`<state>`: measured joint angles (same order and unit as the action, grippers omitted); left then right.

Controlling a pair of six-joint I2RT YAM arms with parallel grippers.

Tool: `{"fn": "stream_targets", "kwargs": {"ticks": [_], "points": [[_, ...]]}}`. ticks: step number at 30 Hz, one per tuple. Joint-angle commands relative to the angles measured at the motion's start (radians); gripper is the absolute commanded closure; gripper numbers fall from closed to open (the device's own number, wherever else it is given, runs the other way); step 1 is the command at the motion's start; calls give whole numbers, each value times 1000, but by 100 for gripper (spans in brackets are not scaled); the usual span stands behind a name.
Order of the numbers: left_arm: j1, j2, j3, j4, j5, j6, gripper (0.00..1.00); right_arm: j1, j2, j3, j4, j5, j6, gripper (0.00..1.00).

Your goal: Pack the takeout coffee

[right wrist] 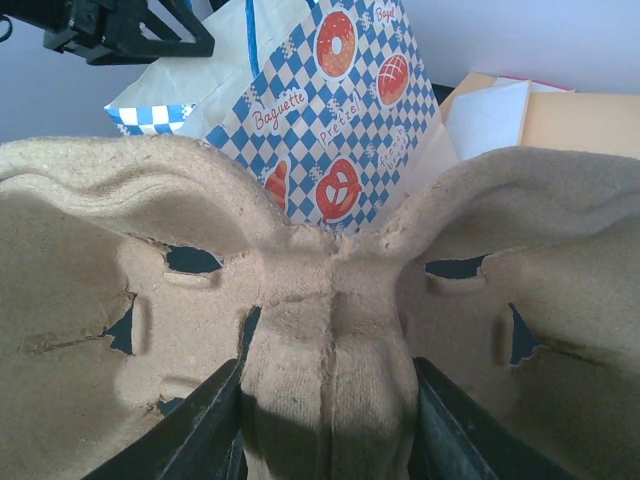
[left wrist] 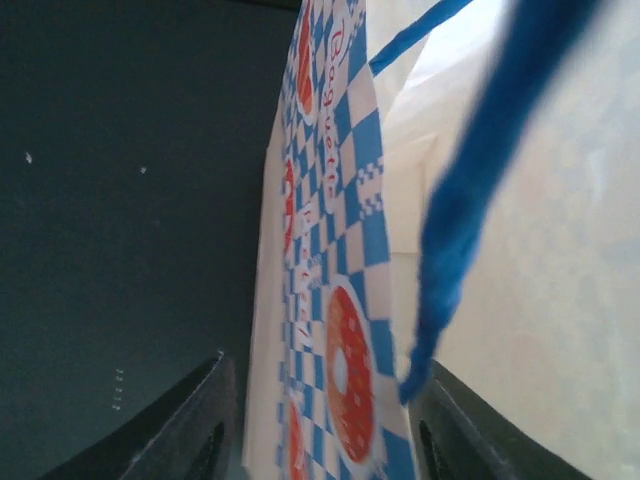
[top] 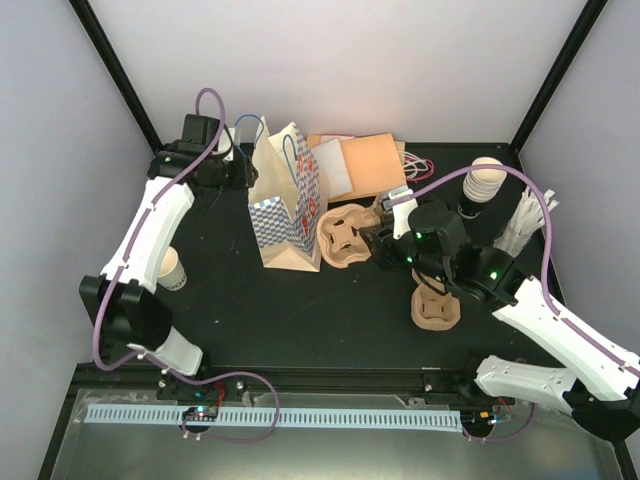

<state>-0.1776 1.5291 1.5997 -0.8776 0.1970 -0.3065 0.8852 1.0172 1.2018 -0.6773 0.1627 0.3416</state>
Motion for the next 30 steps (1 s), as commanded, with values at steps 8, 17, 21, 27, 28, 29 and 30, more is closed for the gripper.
{"fn": "stream_targets", "kwargs": {"ticks": [8,17,21,27,28,29,30], "points": [[-76,3,102,-110,-118,96,99,-6,4,108,26,-65,-52,57],[-215,-144,89,-119,-287,264,98,-5,69,326,53,-364,-77,58],[-262,-207,53,-125,-288,324,98,-5,74,380,95,-437,-62,59],[-346,-309,-9,-114,-284,378,99,-5,150,466,95,-551,-67,59],[-357,-313,-8,-127,-290,384,98,-5,166,487,84,-565,-76,60],[-369,-315,-4,-140,-307,385,99,-5,179,506,77,-577,-83,60],[-378,-317,-2,-157,-322,387,98,-5,189,518,73,-585,-92,60]]}}
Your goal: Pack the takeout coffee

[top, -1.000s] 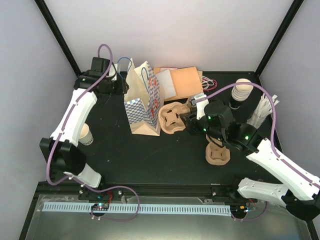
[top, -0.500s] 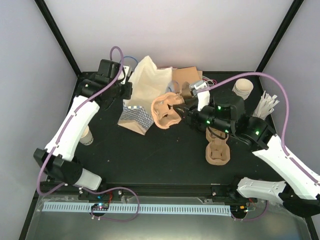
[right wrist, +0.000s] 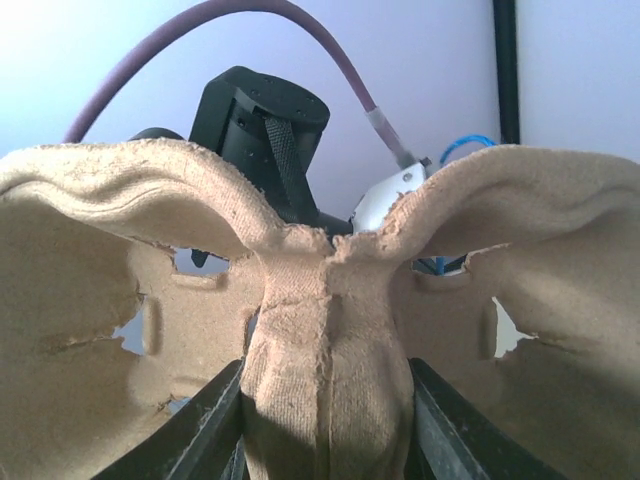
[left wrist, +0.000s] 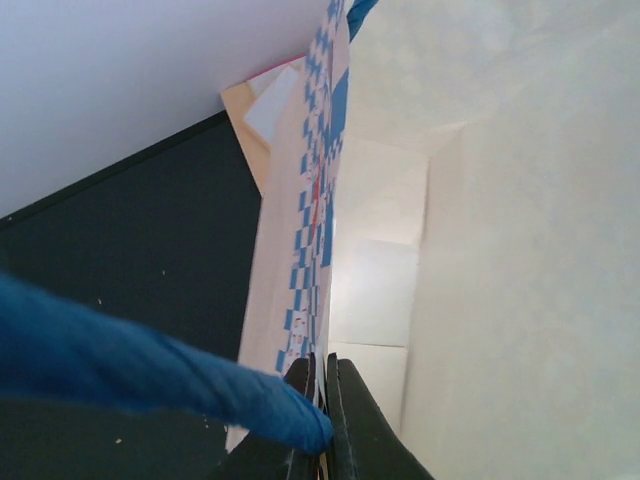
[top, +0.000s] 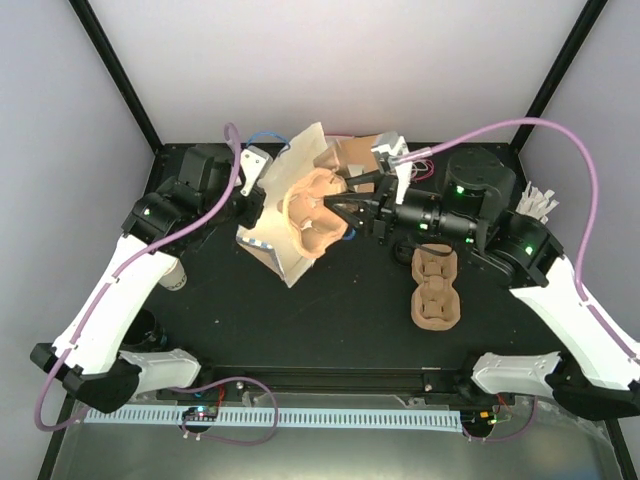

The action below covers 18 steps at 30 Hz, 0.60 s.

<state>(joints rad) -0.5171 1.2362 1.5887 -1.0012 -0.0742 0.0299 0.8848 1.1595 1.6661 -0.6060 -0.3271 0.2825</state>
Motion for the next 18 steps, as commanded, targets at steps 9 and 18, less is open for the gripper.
{"fn": "stream_targets", "kwargs": {"ticks": [9,18], "points": [[-72,-68,0,-75,7,46,98,-49,103,41,31,-227,18,62],[-73,-103,1,-56,99,39,98,-116,82,-138,146,-376,113,63]]}}
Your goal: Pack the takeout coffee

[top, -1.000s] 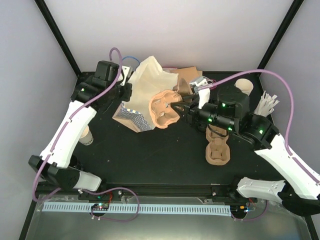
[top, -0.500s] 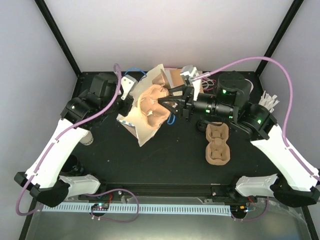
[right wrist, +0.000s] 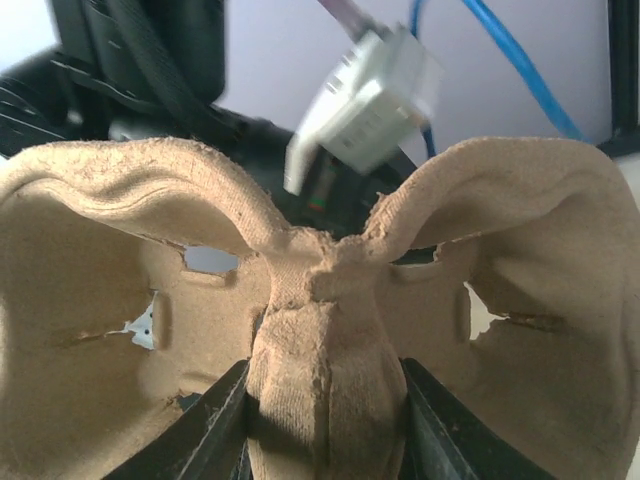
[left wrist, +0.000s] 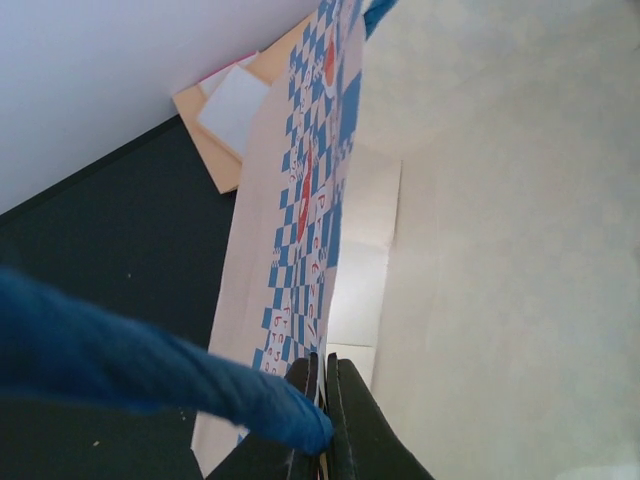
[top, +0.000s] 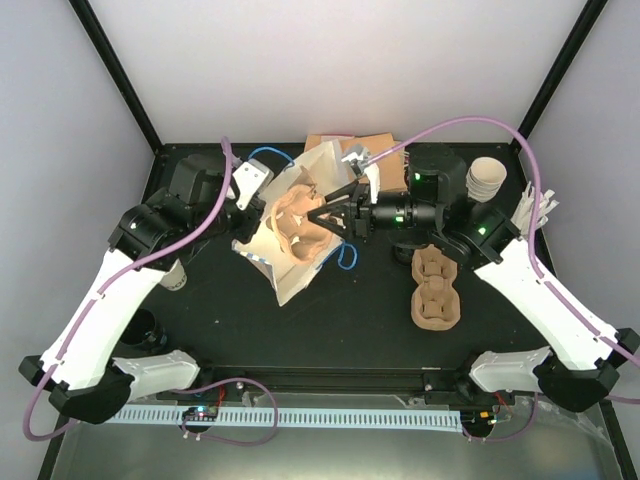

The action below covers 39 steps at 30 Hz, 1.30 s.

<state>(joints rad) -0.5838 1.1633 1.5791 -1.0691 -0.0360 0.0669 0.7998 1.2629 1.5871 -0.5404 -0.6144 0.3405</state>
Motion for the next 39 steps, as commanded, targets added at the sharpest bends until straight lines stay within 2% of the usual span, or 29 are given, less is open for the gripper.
{"fn": "stream_targets", "kwargs": {"ticks": [1,4,7,14,22,29,32,39], "points": [[-5,-36,12,13,75,4,99,-39,-29,-83,97,-108,63,63],[-6,-45,14,17,110,9,99,-56,-39,-129,96,-98,59,63],[-7,-52,14,18,116,11,98,-58,-30,-131,14,-21,10,63],[-7,-57,8,25,114,7,98,-42,-9,-108,-205,252,-106,63],[-44,-25,8,16,151,7,99,67,47,-83,-318,590,-178,65],[-82,8,2,13,119,-34,99,235,134,-38,-356,924,-200,67],[-82,12,4,22,98,-79,98,264,142,-59,-342,981,-197,68],[-82,22,13,50,165,-108,98,334,114,-187,-247,1041,-199,69]]}}
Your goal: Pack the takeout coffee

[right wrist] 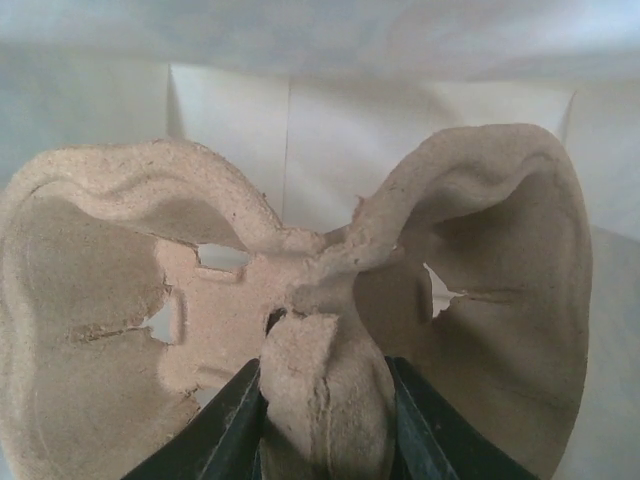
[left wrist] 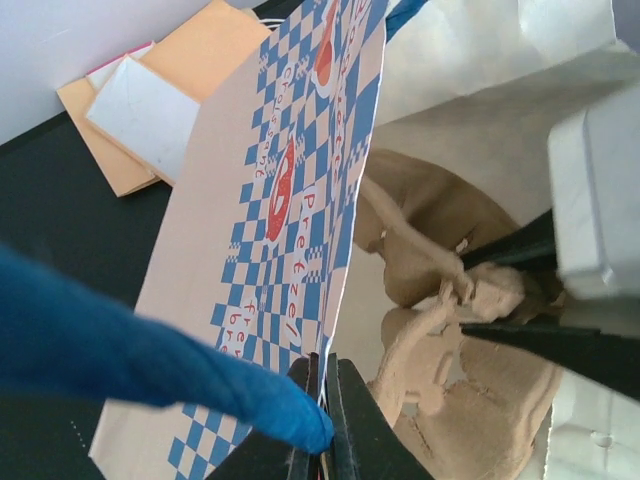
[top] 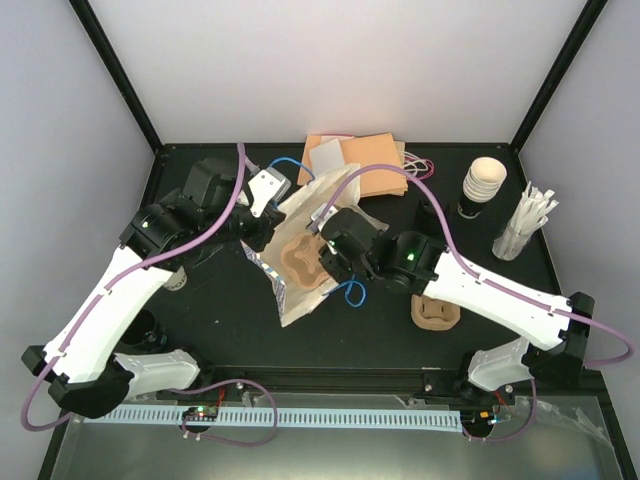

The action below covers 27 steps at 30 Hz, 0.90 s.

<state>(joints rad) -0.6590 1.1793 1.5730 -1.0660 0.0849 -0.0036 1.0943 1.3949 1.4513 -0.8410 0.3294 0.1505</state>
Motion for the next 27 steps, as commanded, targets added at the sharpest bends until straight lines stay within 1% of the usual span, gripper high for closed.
{"fn": "stream_targets", "kwargs": {"ticks": [1,5,10,15,20,24,27], "points": [[-6,5,20,50,48,-38,98,47,-17,-70,55,103,-1,69],[-7,3,15,59,71,-37,98,59,-21,-137,69,105,30,69],[-8,1,-2,67,131,-25,99,61,-20,-207,102,109,52,69],[-7,9,-13,67,222,-21,98,61,34,-187,85,143,69,70],[-8,6,-27,74,272,-21,98,61,73,-185,106,136,73,70],[-9,-4,-43,94,402,-27,98,61,114,-191,111,138,97,70],[-10,-7,-53,103,447,-52,97,60,105,-219,136,182,128,70]]}}
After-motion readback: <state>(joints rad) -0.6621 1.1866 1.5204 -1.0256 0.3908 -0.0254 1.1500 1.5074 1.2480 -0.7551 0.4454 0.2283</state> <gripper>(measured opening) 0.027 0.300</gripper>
